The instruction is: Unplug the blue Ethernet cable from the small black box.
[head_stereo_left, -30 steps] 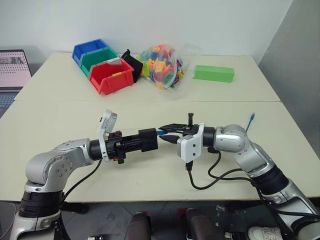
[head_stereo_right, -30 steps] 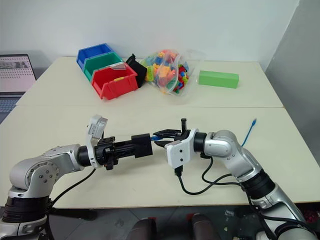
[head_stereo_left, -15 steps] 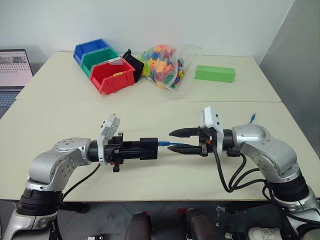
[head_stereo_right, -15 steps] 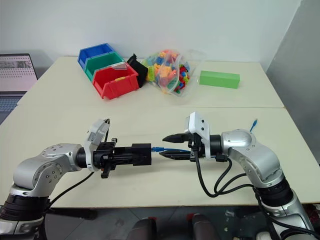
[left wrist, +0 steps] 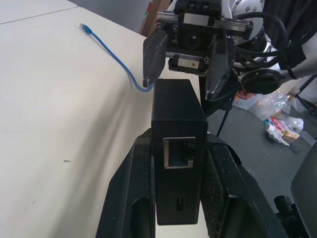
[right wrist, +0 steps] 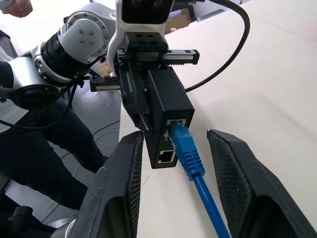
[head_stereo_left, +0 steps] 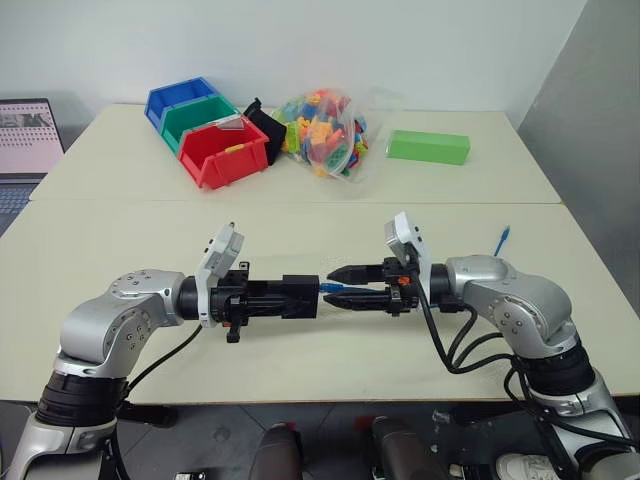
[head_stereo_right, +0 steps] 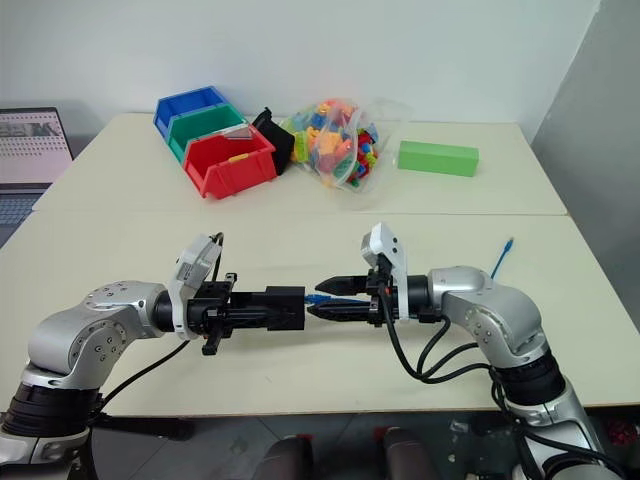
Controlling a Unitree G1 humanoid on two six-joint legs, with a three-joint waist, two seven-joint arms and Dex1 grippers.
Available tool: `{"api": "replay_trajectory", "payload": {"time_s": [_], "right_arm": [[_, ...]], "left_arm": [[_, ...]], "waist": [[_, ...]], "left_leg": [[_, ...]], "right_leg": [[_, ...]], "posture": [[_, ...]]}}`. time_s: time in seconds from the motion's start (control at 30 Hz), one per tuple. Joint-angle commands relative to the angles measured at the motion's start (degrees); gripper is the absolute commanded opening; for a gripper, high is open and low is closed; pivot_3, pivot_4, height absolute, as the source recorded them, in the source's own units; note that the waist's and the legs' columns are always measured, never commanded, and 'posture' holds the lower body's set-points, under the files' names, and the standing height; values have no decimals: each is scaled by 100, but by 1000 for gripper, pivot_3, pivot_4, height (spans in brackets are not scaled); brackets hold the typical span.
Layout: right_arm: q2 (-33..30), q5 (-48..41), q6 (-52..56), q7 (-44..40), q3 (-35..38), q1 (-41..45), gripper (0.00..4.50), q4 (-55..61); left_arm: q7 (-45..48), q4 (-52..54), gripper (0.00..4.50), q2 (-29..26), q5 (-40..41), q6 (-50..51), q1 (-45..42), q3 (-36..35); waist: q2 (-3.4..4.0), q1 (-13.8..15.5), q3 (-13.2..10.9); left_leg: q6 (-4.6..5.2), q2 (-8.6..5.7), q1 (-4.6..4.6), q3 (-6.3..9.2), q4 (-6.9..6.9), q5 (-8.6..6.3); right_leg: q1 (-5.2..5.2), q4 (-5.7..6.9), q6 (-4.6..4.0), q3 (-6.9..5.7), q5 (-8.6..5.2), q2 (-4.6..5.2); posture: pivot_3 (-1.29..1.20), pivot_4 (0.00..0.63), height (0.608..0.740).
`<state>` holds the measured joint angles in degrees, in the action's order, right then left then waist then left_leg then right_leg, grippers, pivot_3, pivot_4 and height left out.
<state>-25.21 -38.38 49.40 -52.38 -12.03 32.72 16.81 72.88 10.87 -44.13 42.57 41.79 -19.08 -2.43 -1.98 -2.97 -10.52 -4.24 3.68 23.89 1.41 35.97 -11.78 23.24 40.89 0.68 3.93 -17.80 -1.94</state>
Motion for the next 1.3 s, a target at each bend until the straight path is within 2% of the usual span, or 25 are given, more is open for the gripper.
{"api": "replay_trajectory", "payload": {"time_s": [0.03,0.33,0.43,0.67,0.93,1.2,1.3], "right_arm": [[88,-53,-20,-50,2,146,2143,-40],[132,-79,18,-93,-20,169,2143,-121],[113,-34,4,-112,-56,164,1682,-106],[98,-5,-10,-152,-94,156,62,-76],[26,-5,64,-243,-108,210,60,-151],[-547,180,6,-527,1,-65,60,-489],[-788,172,-7,-452,252,-329,60,-502]], "left_arm": [[31,204,789,-99,23,-81,-4,-83],[7,188,789,-89,10,-83,-24,-85],[-29,181,789,-62,8,-82,-51,-87],[-70,215,789,-44,37,-71,-45,-82],[-26,299,789,-62,83,-61,25,-86],[-68,98,789,-89,-88,-256,115,-247],[-128,77,789,-124,-80,-266,213,-362]], "waist": [[0,-3,0],[0,-12,0],[0,-12,0],[0,-13,0],[0,-14,0],[0,11,0],[0,7,-1]], "left_leg": [[0,0,0,0,0,0],[0,0,1,0,0,0],[0,0,1,0,0,0],[0,0,1,0,0,0],[0,0,1,0,-1,0],[0,-1,2,0,-1,0],[0,-1,3,-3,-2,0]], "right_leg": [[0,0,0,0,0,0],[0,0,0,0,0,0],[0,0,0,0,0,0],[0,-1,0,0,0,0],[1,-1,0,0,0,0],[0,-4,0,0,0,1],[2,-5,0,2,0,1]], "posture": [[0,150,740],[0,150,740],[0,150,740],[0,150,740],[0,150,740],[0,150,740],[0,150,740]]}}
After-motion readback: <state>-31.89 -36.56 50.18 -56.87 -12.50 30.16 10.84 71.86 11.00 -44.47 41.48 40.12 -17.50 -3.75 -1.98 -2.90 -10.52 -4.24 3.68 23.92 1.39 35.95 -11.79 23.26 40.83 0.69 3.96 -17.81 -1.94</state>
